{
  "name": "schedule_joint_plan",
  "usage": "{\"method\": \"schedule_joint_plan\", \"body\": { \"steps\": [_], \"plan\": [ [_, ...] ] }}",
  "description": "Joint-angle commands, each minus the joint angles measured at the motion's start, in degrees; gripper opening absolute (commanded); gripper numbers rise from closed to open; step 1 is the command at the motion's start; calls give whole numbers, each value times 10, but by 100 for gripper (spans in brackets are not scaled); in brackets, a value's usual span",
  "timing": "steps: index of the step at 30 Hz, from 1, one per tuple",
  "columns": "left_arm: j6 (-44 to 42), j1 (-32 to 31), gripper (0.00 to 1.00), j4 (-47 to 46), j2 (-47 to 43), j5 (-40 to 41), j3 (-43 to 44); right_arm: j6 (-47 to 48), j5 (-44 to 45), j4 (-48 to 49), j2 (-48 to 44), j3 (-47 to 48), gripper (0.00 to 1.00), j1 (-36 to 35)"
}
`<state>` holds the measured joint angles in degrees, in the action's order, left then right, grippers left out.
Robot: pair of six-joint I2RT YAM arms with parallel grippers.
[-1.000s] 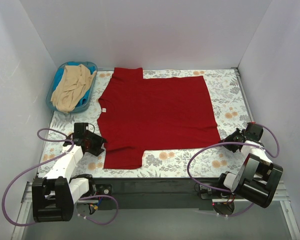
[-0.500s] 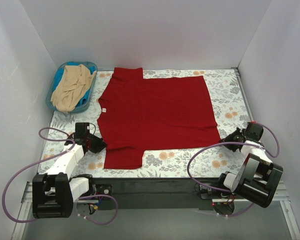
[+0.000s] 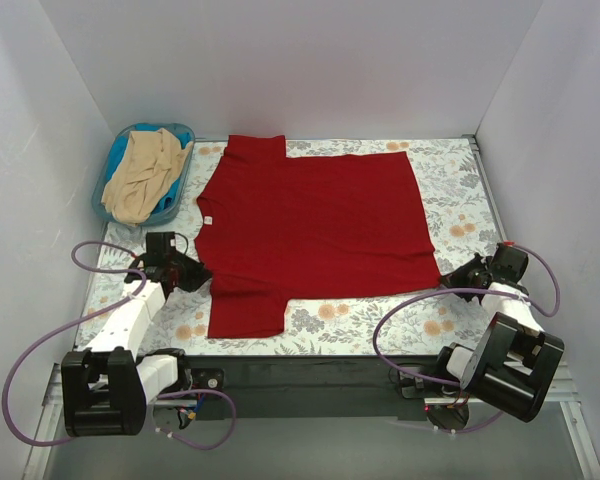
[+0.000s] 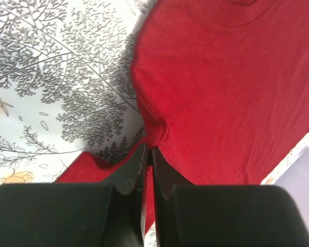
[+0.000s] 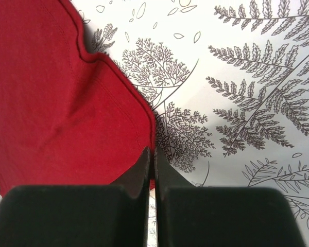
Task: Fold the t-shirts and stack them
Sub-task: Fold the tshirt
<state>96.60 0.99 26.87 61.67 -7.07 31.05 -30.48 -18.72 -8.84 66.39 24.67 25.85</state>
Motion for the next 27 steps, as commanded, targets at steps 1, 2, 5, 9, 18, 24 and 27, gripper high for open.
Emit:
{"method": "schedule_joint_plan", "body": {
  "steps": [1, 2, 5, 9, 18, 24, 27],
  "plan": [
    [-5, -2, 0, 7, 3, -4, 27, -11, -12, 19, -10, 28, 1, -1],
    [-4, -1, 0, 7, 4, -5, 32, -15, -15, 19, -11, 31, 1, -2],
    [-4, -2, 0, 8, 17, -6, 45, -19, -15, 19, -5, 50, 1, -4],
    [-5, 2, 0, 0, 40, -13, 57, -25, -11, 20, 14, 82, 1, -5],
    [-10, 26, 0, -16, 100, -34, 106, -45, -20, 28, 75, 158, 1, -12],
    [-9, 38, 0, -23, 149, -44, 156, -53, -8, 32, 123, 207, 1, -47],
    [-4, 41, 0, -29, 179, -51, 180, -56, 4, 32, 154, 237, 1, -69]
  ]
}}
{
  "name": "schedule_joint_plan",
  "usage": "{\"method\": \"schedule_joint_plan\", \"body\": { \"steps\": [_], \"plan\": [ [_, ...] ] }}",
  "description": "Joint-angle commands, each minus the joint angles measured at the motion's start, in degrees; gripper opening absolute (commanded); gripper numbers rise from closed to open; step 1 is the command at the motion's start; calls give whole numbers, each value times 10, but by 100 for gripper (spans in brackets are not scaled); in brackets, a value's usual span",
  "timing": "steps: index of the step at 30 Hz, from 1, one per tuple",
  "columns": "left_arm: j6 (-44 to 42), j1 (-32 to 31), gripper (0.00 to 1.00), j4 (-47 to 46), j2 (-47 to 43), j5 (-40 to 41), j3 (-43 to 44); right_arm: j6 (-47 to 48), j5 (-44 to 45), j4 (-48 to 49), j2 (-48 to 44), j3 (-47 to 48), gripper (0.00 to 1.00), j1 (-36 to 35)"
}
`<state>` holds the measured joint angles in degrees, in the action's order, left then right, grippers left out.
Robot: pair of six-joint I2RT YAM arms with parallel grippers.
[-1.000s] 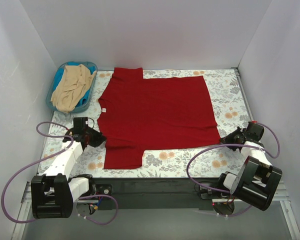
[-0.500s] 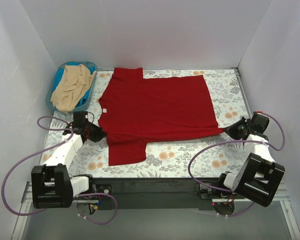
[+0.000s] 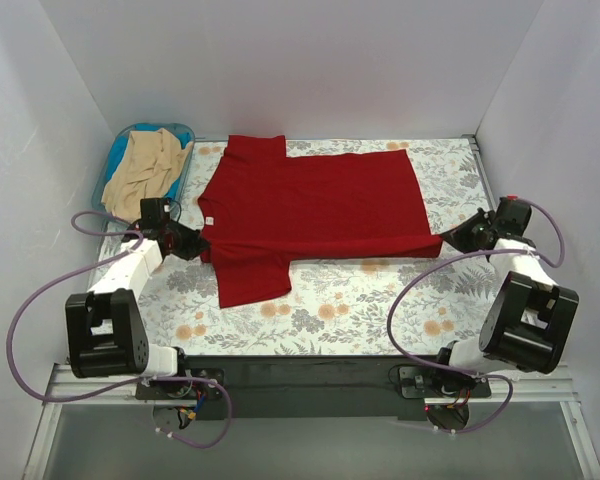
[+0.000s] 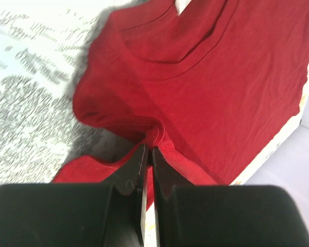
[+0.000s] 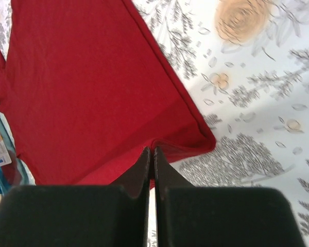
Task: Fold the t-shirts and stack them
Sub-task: Fold the tshirt
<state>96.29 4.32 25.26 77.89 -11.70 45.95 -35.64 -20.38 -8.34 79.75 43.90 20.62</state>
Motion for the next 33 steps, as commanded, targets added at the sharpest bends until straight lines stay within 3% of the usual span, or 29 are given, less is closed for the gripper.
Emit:
{"method": "schedule_joint_plan", "body": {
  "steps": [1, 17, 33],
  "plan": [
    [-1, 9, 0, -14, 26, -9, 37, -5, 25, 26, 30, 52, 1, -23],
    [9, 31, 0, -27, 159, -35, 135, -16, 39, 25, 160, 165, 1, -55],
    [21, 35, 0, -49, 194, -34, 145, 7, 17, 15, 249, 241, 1, -64]
  ]
}}
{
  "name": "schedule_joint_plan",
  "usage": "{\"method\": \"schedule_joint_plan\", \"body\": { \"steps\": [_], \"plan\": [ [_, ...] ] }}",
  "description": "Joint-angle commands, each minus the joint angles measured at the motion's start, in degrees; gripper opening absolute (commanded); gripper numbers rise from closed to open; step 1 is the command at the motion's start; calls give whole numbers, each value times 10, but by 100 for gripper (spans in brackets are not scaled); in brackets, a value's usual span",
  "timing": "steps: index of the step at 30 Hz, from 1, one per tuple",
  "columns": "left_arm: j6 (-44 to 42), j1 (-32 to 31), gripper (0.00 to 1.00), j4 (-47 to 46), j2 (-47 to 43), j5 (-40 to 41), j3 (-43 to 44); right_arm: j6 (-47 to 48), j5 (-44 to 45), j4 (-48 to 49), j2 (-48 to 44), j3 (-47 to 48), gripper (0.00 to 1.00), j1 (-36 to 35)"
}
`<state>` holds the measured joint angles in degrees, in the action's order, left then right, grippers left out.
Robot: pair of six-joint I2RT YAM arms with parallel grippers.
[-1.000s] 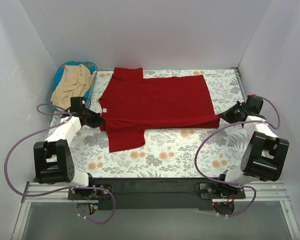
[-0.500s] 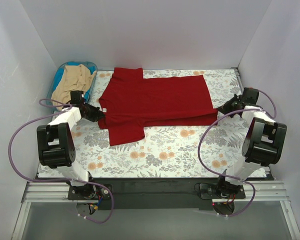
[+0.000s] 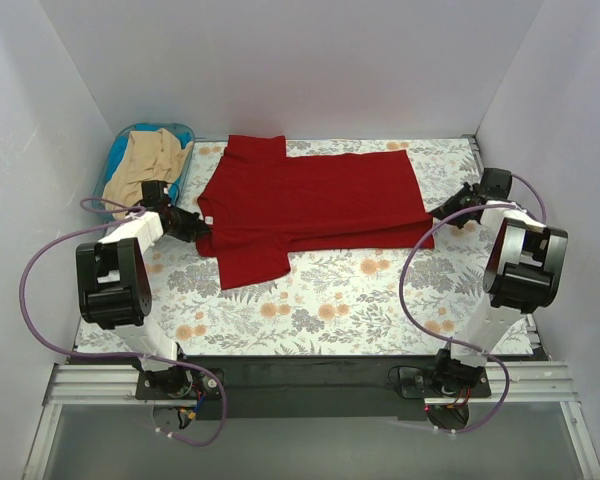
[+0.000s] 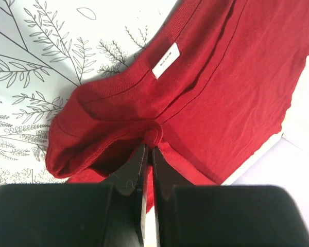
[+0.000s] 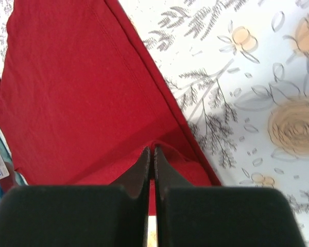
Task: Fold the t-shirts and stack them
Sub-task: Fold the tshirt
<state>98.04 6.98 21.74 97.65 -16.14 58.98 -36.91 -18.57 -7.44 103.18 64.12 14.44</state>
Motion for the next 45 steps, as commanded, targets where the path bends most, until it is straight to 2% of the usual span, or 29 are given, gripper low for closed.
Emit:
{"method": "schedule_joint_plan", "body": {
  "steps": [1, 7, 10, 12, 15, 16, 17, 20, 24, 26, 31, 33, 45],
  "plan": [
    [3, 8, 0, -14, -4, 9, 15, 21, -3, 3, 22, 44, 1, -3],
    [5, 9, 0, -18, 12, 13, 18, 39, -11, -15, 79, 92, 1, -19],
    [3, 10, 0, -19, 19, 13, 20, 48, -16, -23, 105, 116, 11, -32],
    [0, 12, 2, -27, 22, 6, 19, 62, -15, -34, 115, 143, 26, -37],
    [-7, 15, 28, -42, 14, -7, 14, 77, -7, -58, 113, 156, 43, -40],
    [-10, 15, 46, -47, 0, -9, 11, 80, 1, -62, 92, 148, 48, -41],
    [-14, 16, 52, -49, -9, -6, 7, 83, 11, -64, 79, 142, 57, -42],
    [-22, 15, 62, -31, -42, 28, 0, 93, 52, -75, 28, 109, 61, -42],
    [-21, 16, 62, 32, -82, 98, -21, 104, 102, -82, -36, 42, 61, -49],
    [-16, 15, 58, 42, -105, 120, -38, 106, 109, -80, -69, -1, 60, -55],
    [-7, 15, 49, 25, -147, 110, -119, 97, 111, -50, -127, -84, 57, -64],
    [-7, 15, 45, 8, -142, 91, -130, 93, 103, -39, -133, -105, 57, -65],
    [-7, 9, 42, -40, -77, 81, -125, 83, 121, -27, -105, -121, 55, -71]
  ]
}}
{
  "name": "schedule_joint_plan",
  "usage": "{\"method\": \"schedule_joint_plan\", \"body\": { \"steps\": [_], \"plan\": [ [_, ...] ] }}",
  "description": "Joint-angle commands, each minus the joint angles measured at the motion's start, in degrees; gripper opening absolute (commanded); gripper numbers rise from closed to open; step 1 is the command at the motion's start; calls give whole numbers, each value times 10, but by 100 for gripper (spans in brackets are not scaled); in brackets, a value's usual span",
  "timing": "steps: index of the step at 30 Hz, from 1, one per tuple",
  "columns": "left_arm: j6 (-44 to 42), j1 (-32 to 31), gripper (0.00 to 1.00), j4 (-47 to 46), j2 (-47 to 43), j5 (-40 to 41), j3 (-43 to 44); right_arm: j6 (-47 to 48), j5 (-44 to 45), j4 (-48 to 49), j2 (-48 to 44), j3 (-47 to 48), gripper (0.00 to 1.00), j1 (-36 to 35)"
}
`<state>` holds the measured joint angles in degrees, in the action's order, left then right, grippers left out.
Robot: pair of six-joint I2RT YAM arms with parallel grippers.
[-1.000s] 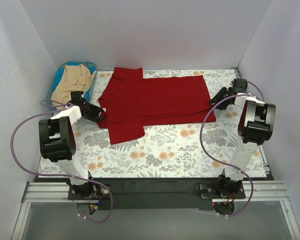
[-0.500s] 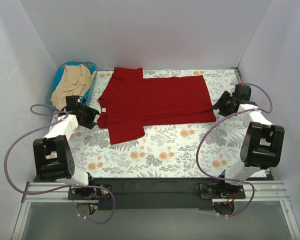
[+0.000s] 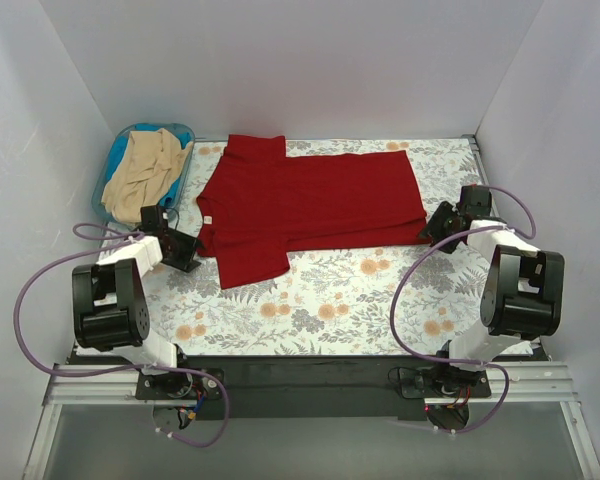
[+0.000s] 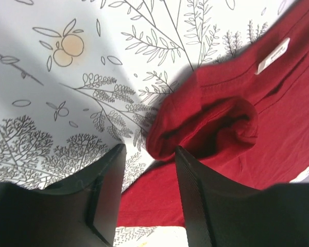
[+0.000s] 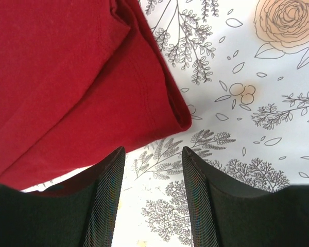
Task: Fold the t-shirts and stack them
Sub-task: Fold the tshirt
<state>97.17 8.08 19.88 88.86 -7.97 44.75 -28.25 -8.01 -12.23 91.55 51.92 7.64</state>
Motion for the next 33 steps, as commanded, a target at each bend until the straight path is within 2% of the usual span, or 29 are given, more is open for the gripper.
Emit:
{"method": "schedule_joint_plan", "body": {
  "steps": [1, 13, 17, 18, 19, 21, 22, 33],
  "plan": [
    [2, -2, 41, -22, 15, 1, 20, -5, 17, 22, 16, 0, 55, -3],
    [-8, -2, 27, -22, 52, 13, 40, -23, 39, 41, 63, 14, 50, -2],
    [-13, -2, 15, -19, 61, 14, 45, -24, 44, 46, 76, 25, 45, -2],
    [-13, -1, 0, -17, 63, 12, 46, -24, 43, 44, 79, 29, 42, -2],
    [-13, -2, 0, -15, 63, 14, 47, -24, 41, 44, 81, 30, 32, -2],
    [-12, -2, 0, -8, 62, 13, 51, -22, 39, 43, 77, 26, 19, -2],
    [-11, -2, 0, -5, 58, 15, 52, -22, 39, 44, 75, 23, 2, -2],
    [-8, 6, 0, 62, -22, 48, 36, 3, 58, 13, -2, -34, 1, 14]
  ]
}}
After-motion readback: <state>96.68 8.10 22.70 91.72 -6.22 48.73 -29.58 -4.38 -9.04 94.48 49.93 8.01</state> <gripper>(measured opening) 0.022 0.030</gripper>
